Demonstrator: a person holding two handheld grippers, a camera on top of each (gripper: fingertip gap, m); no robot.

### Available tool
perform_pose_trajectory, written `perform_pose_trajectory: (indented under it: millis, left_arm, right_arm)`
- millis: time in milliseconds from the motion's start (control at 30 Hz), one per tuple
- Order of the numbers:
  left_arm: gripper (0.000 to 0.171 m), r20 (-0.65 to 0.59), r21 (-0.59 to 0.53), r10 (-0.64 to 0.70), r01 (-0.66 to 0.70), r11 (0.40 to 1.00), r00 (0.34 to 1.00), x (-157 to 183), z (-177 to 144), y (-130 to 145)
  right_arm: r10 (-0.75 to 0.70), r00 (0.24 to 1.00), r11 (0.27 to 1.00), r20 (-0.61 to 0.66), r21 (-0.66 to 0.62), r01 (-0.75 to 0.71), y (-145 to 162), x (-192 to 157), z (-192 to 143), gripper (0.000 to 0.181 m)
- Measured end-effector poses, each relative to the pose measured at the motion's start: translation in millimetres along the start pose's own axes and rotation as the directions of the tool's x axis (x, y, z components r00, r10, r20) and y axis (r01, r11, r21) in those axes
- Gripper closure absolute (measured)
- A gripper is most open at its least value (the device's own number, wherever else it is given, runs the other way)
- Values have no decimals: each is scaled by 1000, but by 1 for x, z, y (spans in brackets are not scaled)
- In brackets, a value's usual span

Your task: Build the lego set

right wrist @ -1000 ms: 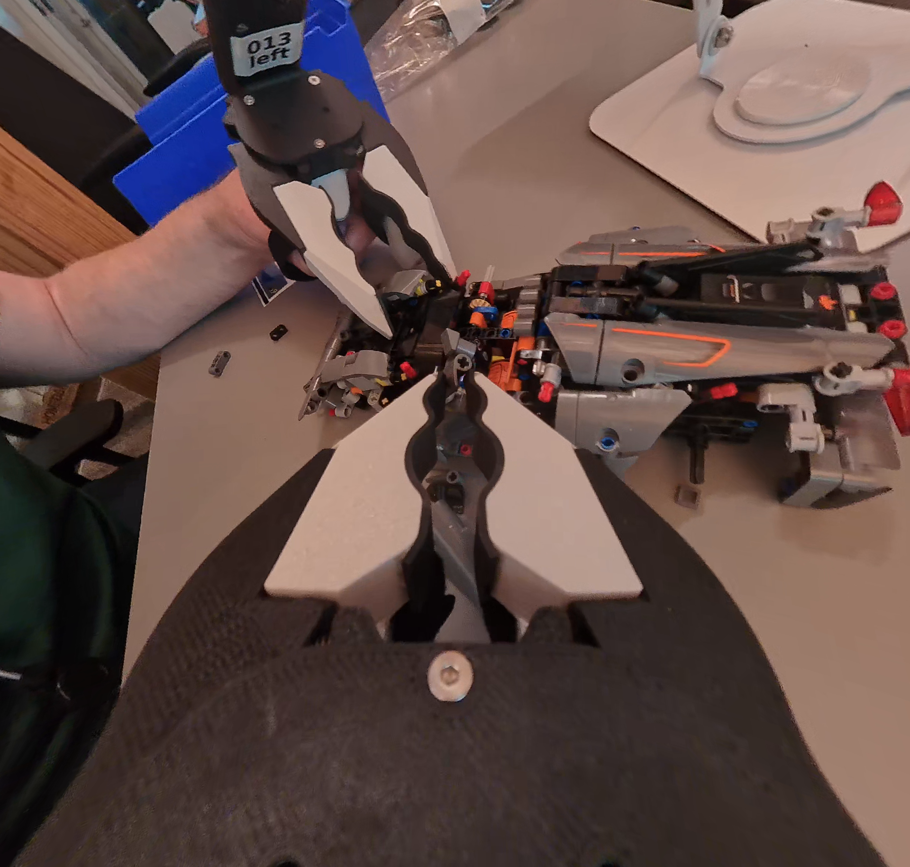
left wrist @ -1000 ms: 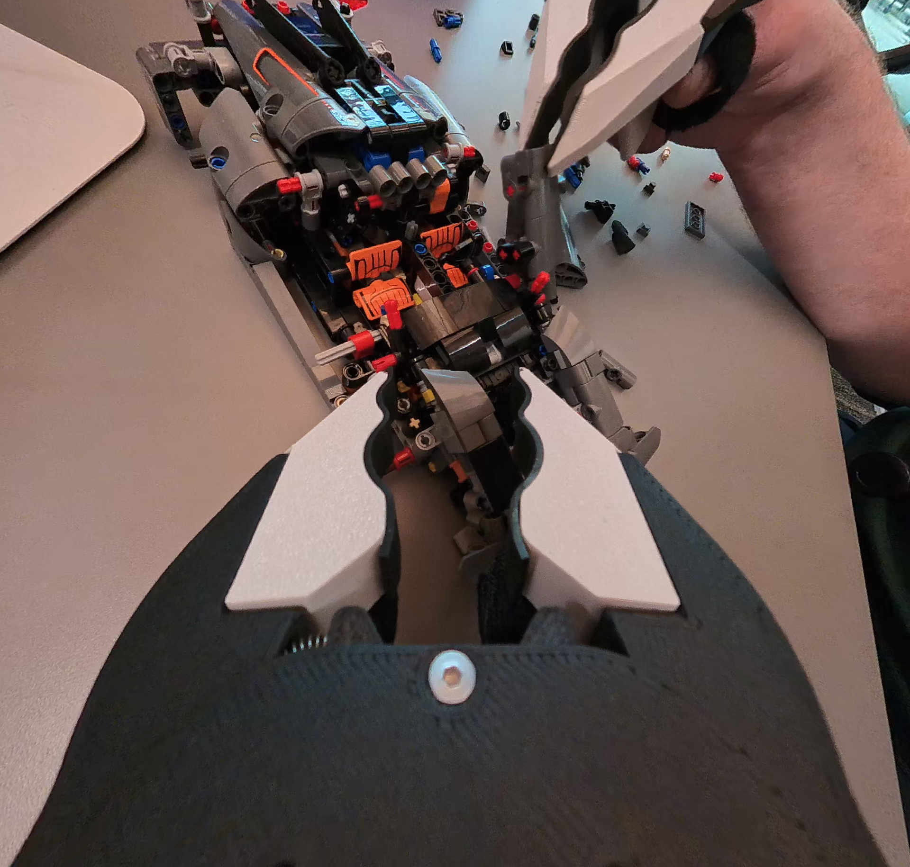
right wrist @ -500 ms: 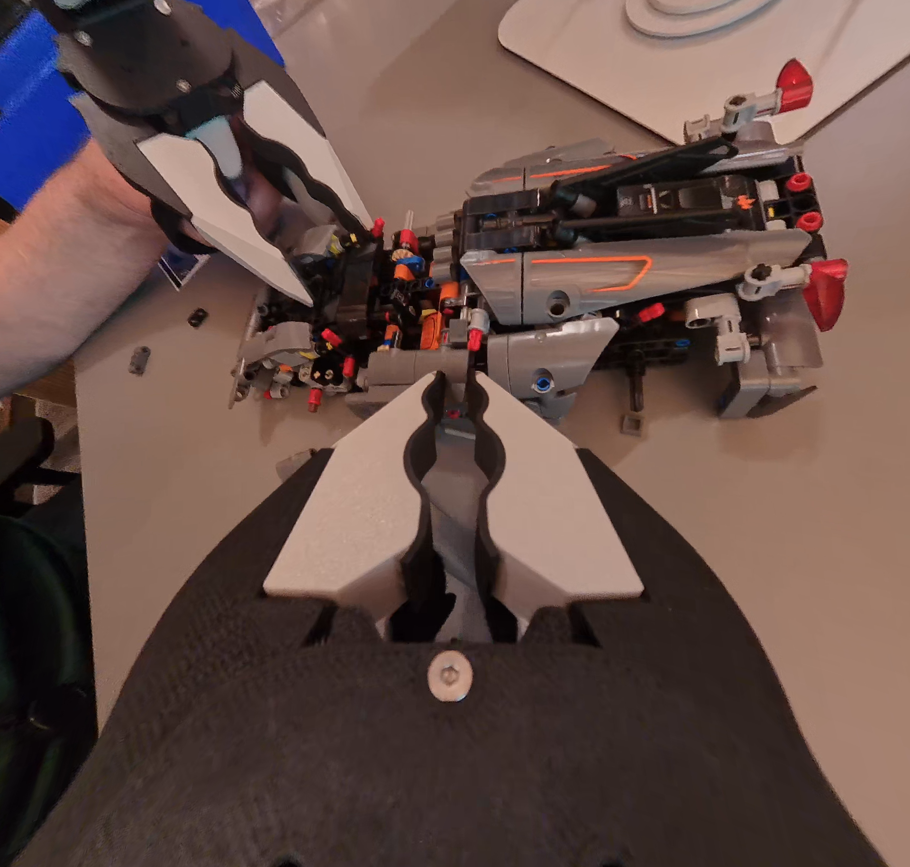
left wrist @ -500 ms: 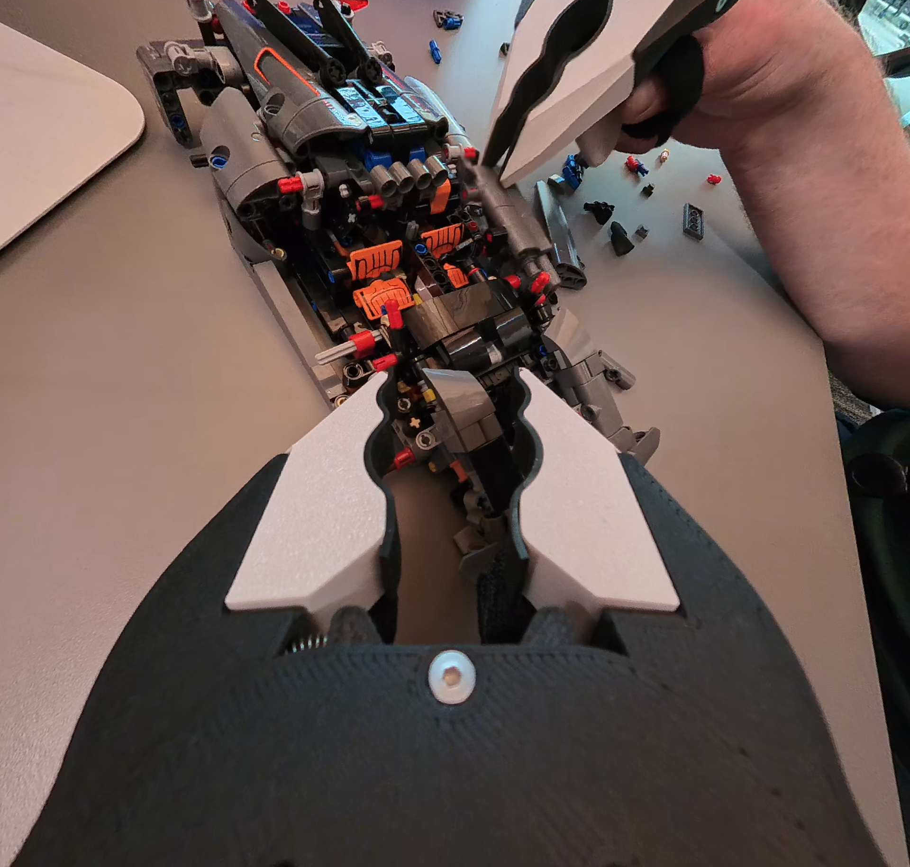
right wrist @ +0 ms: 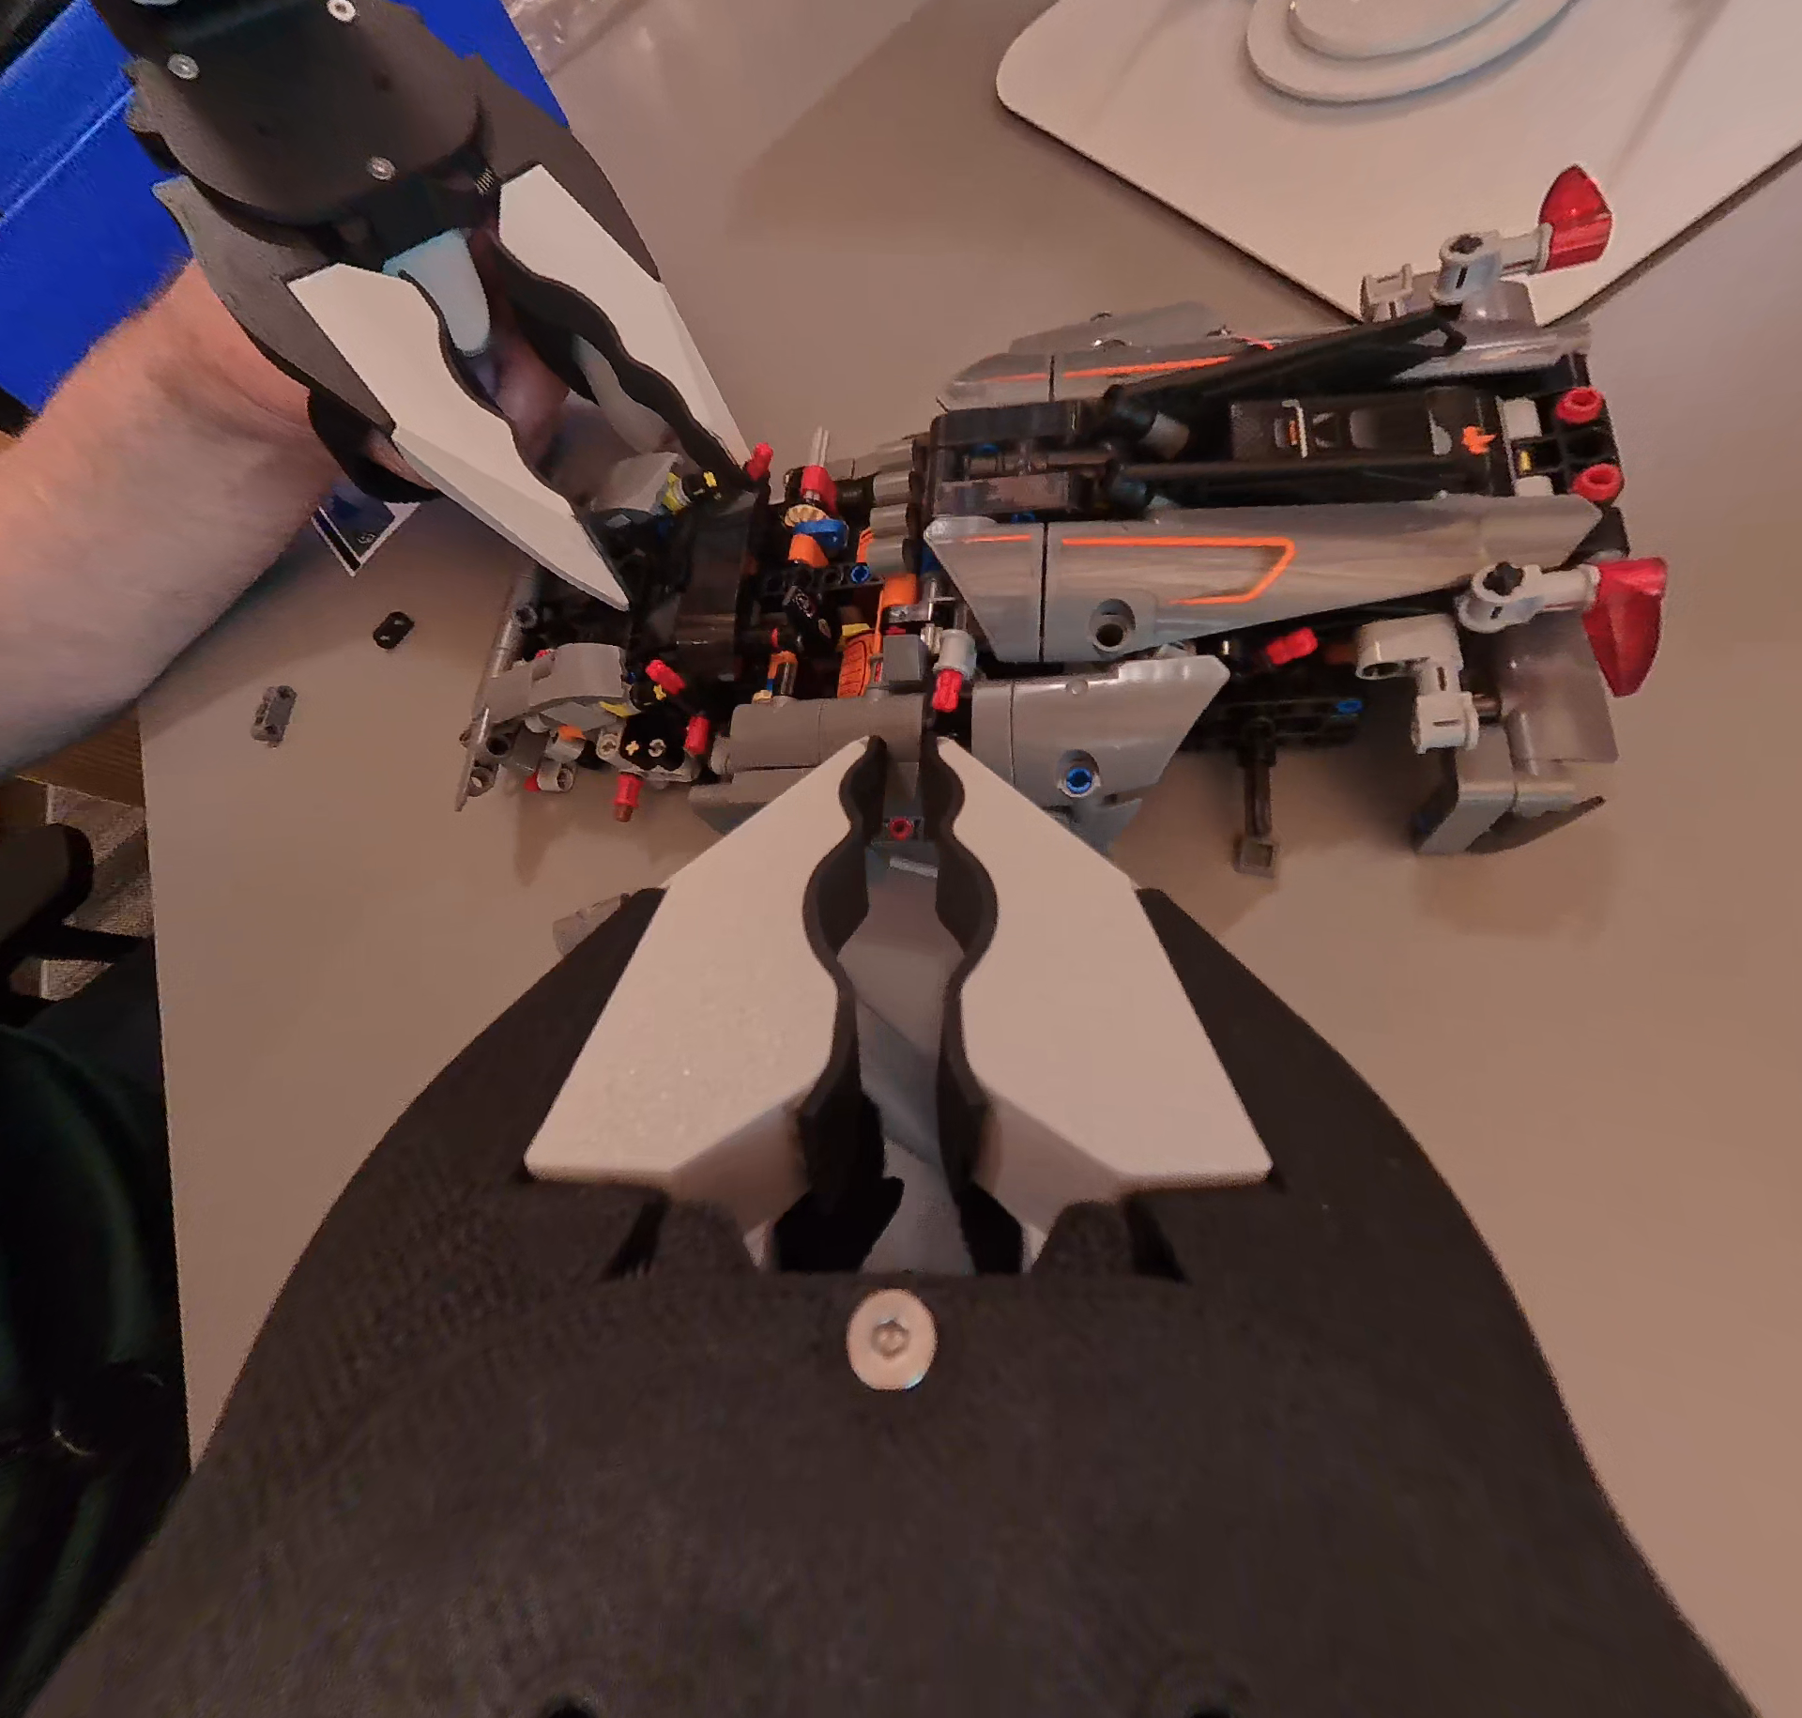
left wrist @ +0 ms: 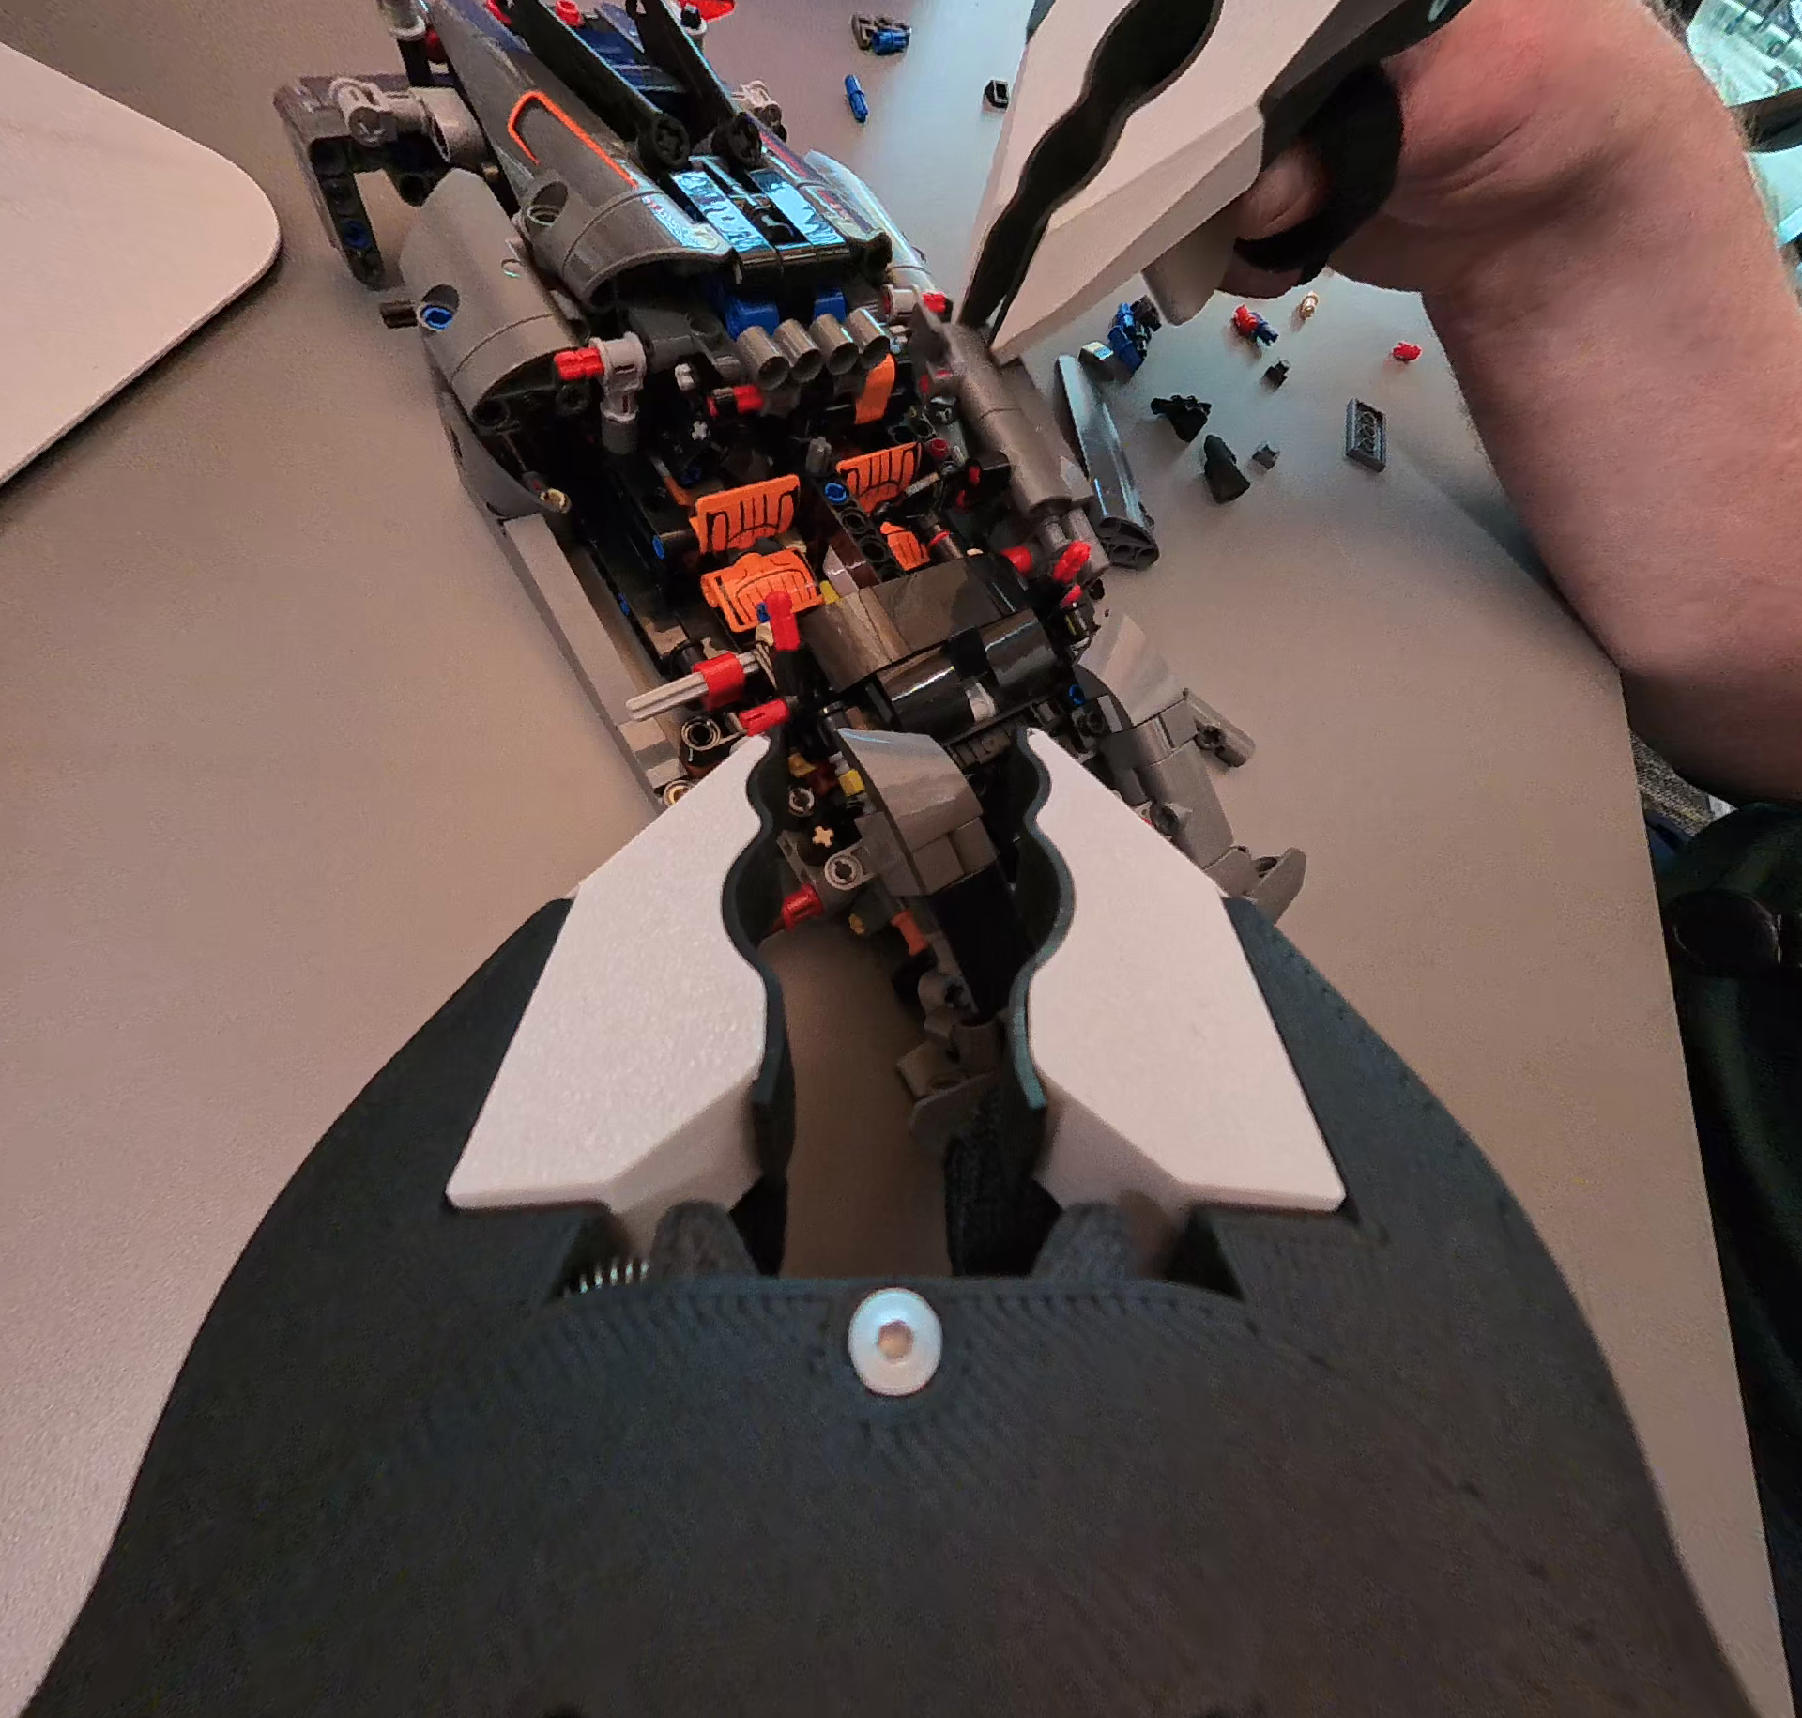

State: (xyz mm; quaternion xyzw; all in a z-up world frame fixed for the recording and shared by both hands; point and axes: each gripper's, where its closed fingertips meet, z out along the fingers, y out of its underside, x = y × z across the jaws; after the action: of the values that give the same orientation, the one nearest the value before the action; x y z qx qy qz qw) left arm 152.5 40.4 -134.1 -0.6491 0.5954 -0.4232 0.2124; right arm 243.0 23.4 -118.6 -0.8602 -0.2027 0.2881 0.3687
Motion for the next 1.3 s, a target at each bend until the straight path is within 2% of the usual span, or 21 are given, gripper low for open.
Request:
perform_pose_trajectory:
  millis: [800, 1167, 1300]
  left_arm:
    - [129, -14, 4, -7, 7, 1000, 1000, 0, 0, 0]
    - [130, -13, 4, -7, 7, 1000, 1000, 0, -1, -1]
    - [130, -14, 6, -8, 9, 1000, 1000, 0, -1, -1]
  right_arm:
    - [56, 998, 998, 10, -31, -55, 6, -1, 0, 177]
    - [15, 1000, 1000, 2, -24, -15, 2, -3, -1, 176]
    - [-16, 1000, 1000, -17, -24, 16, 0, -3, -3, 171]
